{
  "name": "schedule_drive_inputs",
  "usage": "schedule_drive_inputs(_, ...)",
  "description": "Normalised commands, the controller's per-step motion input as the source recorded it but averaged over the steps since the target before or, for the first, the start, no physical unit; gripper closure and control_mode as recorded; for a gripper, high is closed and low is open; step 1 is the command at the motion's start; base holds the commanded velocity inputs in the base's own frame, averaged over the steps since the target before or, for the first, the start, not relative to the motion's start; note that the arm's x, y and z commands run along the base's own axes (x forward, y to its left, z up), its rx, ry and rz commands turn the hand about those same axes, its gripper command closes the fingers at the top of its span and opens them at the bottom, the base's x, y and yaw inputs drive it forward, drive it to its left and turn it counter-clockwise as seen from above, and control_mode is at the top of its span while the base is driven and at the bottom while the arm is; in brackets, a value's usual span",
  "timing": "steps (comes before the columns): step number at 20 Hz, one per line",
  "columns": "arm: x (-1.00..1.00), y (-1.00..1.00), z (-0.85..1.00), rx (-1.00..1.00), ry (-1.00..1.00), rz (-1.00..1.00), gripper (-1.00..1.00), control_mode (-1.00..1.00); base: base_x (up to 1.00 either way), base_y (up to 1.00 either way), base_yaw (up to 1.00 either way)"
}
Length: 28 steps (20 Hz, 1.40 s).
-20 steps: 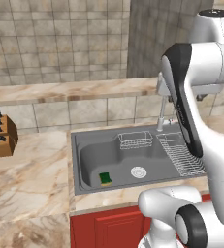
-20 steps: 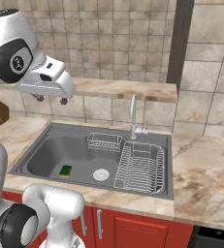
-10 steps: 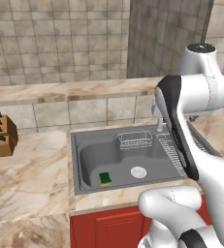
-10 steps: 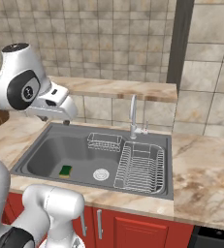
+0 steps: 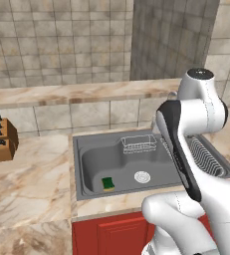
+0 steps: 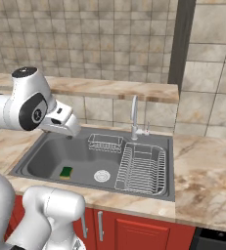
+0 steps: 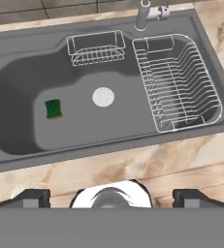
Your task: Pick up the sponge and sponge from the sink, and place them back in the cabinet, and close the cabinet door.
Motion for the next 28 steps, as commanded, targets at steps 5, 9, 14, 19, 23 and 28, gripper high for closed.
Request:
schedule_drive_inputs(5, 0.18, 0.0, -0.34, 0.07, 0.0, 0.0, -1.0, -1.0, 0.0, 0.0, 0.0)
schedule_drive_inputs(9, 0.26, 0.06, -0.27, 0.03, 0.0, 0.0, -1.0, -1.0, 0.0, 0.0, 0.0)
schedule_drive_inputs(14, 0.3, 0.17, -0.18, 0.0, 0.0, 0.0, -1.0, -1.0, 0.0, 0.0, 0.0)
schedule_drive_inputs(19, 0.33, 0.22, -0.15, 0.0, 0.01, 0.0, -1.0, -1.0, 0.0, 0.0, 0.0)
schedule_drive_inputs(23, 0.2, 0.13, -0.11, 0.0, 0.06, 0.02, -1.0, -1.0, 0.0, 0.0, 0.0)
schedule_drive_inputs(28, 0.07, 0.02, -0.07, 0.0, 0.1, 0.11, -1.0, -1.0, 0.0, 0.0, 0.0)
